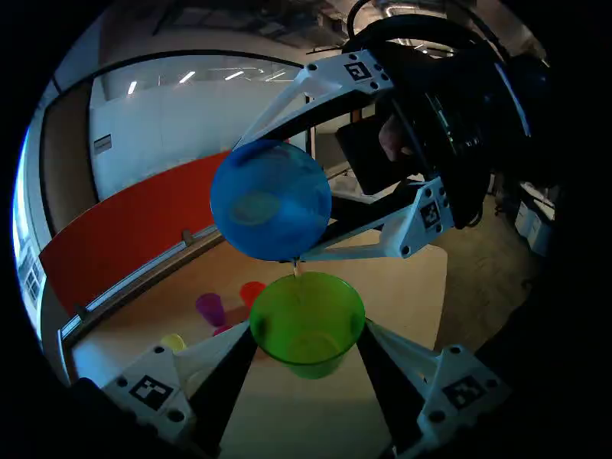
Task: Pour water
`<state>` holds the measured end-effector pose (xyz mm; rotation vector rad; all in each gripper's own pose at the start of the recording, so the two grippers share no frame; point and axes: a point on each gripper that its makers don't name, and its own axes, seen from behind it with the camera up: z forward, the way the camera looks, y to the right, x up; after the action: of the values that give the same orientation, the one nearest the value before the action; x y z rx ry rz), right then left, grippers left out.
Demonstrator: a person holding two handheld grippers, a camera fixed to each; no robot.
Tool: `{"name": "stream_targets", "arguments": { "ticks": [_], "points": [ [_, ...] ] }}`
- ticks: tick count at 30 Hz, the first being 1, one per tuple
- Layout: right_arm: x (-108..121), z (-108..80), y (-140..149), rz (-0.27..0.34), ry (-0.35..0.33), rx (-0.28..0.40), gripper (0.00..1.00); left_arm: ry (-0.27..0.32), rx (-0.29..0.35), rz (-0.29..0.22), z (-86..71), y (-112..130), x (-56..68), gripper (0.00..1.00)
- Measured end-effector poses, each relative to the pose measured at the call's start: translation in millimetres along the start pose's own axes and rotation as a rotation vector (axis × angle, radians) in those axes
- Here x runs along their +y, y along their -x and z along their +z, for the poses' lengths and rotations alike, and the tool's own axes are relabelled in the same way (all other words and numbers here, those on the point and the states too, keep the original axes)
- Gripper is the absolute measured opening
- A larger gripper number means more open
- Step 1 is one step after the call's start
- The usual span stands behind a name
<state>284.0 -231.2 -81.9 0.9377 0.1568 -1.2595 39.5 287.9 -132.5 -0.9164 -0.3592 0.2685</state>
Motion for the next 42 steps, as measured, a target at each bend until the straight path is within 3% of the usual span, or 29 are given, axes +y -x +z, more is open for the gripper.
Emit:
{"name": "stream_targets", "arguments": {
  "ticks": [42],
  "points": [
    [6.9,4.4,5.4,-0.097,0.005,-0.004,0.91,0.007,-0.021,0.020,5.0,2.6,0.9,0.86]
  ]
}}
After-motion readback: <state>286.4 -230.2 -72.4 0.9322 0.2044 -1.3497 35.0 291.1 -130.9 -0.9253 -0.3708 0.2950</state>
